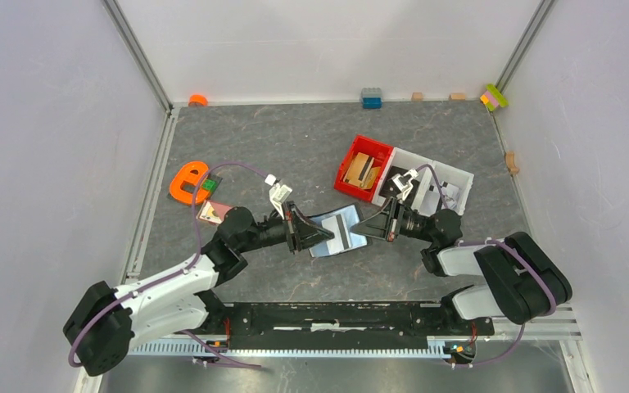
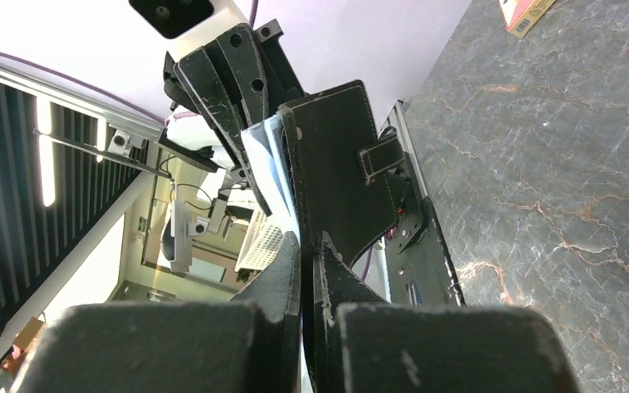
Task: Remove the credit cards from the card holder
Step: Remove the credit card from the card holder.
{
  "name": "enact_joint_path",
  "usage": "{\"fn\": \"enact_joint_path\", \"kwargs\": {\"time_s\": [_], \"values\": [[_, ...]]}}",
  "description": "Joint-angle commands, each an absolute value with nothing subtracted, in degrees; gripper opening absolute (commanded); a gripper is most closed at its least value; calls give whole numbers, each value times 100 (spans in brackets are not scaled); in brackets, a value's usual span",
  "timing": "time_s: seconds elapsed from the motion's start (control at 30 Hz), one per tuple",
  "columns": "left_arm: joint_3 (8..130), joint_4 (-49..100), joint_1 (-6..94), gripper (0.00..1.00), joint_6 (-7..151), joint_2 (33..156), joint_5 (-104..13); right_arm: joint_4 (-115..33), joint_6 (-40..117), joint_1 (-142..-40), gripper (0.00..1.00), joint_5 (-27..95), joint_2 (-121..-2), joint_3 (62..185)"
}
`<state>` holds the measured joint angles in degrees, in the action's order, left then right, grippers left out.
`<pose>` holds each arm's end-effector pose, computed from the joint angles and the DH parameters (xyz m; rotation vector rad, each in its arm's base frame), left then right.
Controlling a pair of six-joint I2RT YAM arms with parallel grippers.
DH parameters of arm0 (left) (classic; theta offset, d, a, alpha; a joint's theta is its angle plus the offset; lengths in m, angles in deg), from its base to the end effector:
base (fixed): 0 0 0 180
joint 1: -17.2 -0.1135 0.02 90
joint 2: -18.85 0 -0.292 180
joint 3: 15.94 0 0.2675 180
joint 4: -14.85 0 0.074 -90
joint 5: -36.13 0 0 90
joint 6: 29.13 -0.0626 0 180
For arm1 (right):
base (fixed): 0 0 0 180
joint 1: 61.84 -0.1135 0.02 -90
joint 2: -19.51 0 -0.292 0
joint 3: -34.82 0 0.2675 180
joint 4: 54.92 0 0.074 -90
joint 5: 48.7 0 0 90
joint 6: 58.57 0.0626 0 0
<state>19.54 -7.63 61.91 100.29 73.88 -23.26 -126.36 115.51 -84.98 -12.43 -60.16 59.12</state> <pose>0.1428 -0.1862 0.2698 0.5618 1.6586 -1.5285 0.1883 0.1354 0.2114 -0.1093 1.8002 2.0500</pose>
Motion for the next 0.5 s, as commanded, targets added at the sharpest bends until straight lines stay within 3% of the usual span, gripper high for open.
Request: {"fn": "enact_joint_path", "kwargs": {"time_s": [0.0, 0.23, 0.47], "values": [[2122, -1165, 6185, 5, 10012, 7437, -2149, -15409, 11616, -8478, 0, -1195, -6052, 5871], [2327, 262, 6131, 2, 9523, 7089, -3145, -15373, 11610, -8169, 0, -1231, -5943, 5812], [2073, 796, 6036, 2, 9408, 6179, -4255, -15404, 11616, -7806, 0, -1134, -6091, 5631]]}}
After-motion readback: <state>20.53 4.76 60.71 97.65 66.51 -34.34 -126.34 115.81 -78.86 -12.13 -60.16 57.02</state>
